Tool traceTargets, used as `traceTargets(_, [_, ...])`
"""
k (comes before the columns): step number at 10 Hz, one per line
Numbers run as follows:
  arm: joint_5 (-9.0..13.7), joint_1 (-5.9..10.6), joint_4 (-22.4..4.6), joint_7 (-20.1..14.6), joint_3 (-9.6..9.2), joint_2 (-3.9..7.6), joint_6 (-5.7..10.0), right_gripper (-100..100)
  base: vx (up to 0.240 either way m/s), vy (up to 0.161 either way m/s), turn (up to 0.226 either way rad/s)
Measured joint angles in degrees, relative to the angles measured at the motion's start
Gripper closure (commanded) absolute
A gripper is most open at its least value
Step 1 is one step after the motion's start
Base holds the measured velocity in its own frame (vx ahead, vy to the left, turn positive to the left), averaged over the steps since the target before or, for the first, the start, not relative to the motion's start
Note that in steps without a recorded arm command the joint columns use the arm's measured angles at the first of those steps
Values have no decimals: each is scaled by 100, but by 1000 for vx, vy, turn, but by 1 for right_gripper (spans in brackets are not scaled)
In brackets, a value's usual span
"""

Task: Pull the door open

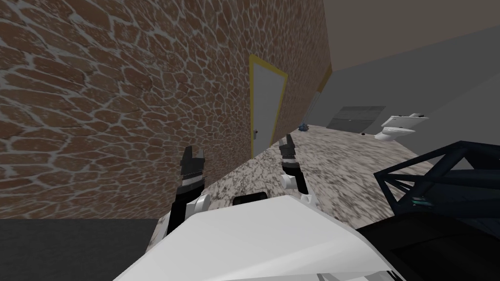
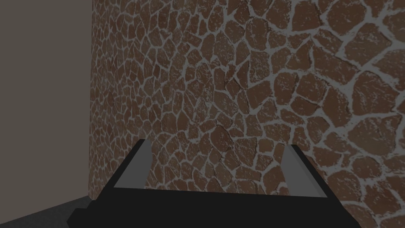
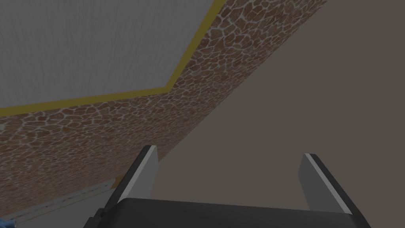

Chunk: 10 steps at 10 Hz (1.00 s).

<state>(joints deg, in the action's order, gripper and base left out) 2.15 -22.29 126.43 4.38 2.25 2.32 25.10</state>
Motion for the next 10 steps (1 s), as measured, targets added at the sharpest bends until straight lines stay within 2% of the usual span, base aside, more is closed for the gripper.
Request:
traceTargets(6, [-273, 411, -849, 422, -35, 239, 133, -100, 88, -41, 33])
traceTargets(9, [-431, 691, -1425, 671, -51, 365, 255, -100, 94, -44, 37])
traceTargets(10, [-499, 750, -1543, 767, -82, 389, 259, -100, 85, -44, 30])
